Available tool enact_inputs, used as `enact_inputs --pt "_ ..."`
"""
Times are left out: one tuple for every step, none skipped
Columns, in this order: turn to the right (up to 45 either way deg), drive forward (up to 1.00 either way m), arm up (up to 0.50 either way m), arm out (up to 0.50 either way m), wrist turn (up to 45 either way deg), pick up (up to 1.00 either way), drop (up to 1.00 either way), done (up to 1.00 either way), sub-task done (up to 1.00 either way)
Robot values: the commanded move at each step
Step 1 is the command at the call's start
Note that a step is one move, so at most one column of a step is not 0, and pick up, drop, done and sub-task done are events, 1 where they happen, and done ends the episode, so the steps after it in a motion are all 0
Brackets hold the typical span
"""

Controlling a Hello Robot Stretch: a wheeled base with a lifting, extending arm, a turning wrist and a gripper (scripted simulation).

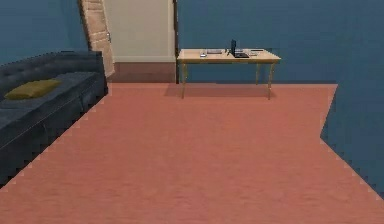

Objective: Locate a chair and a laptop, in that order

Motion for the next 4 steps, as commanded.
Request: enact_inputs --pt "-24.0 0.00 0.00 0.00 0.0 0.00 0.00 0.00 0.00" --pt "-3.0 0.00 0.00 0.00 0.0 0.00 0.00 0.00 0.00" --pt "0.0 0.15 0.00 0.00 0.0 0.00 0.00 0.00 0.00" --pt "-3.0 0.00 0.00 0.00 0.0 0.00 0.00 0.00 0.00"
